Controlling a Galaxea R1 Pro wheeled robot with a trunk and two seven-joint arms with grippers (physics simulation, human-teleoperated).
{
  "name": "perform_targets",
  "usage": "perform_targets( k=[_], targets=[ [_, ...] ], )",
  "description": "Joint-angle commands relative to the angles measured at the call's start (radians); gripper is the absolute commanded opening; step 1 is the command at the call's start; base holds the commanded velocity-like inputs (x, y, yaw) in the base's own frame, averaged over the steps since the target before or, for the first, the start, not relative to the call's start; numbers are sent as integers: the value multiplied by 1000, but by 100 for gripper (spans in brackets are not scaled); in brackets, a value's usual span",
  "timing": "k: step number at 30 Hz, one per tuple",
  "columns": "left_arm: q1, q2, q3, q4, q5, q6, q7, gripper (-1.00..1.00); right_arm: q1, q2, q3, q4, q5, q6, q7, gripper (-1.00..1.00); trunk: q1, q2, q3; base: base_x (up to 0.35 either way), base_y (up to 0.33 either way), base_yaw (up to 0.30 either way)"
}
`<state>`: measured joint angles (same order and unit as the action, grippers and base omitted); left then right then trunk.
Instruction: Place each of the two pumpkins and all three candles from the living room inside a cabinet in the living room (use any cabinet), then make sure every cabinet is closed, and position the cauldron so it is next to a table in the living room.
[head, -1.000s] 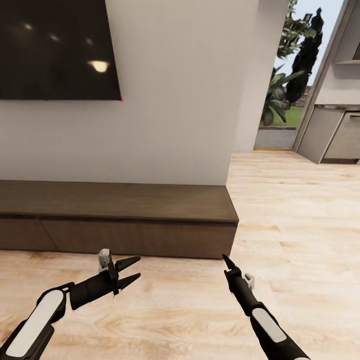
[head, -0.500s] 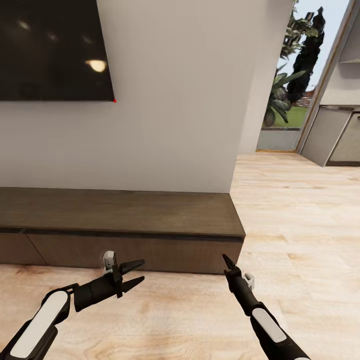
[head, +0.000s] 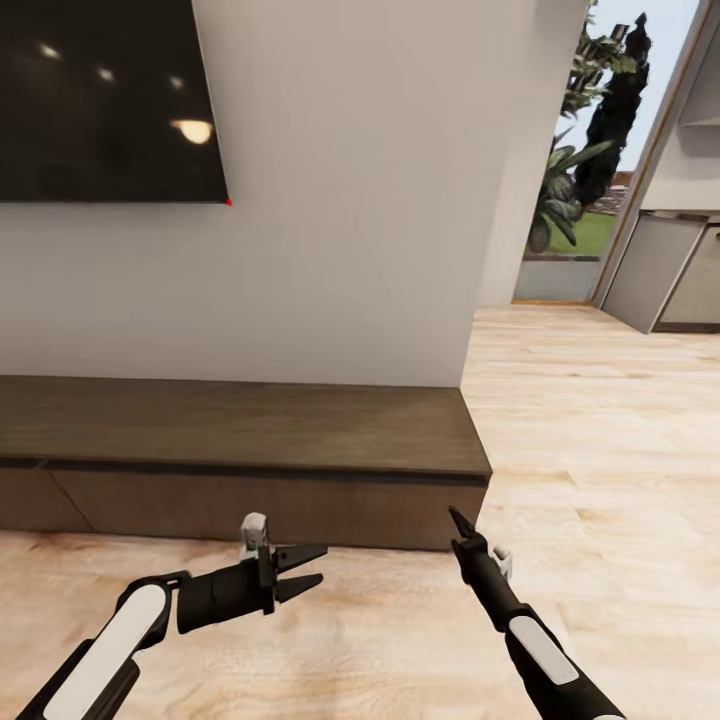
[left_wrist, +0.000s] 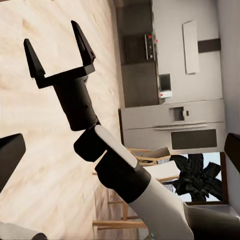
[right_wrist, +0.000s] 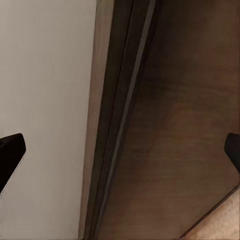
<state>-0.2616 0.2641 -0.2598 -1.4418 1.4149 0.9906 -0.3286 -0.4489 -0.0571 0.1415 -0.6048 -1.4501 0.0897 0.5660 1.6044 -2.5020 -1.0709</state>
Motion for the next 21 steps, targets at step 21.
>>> perform_targets(
  k=[21],
  targets=[
    [-2, 1, 7, -5, -7, -1, -11, 100, -1, -1, 4, 0, -18, -6, -4, 100, 0, 0, -1, 193, 0, 0]
  ],
)
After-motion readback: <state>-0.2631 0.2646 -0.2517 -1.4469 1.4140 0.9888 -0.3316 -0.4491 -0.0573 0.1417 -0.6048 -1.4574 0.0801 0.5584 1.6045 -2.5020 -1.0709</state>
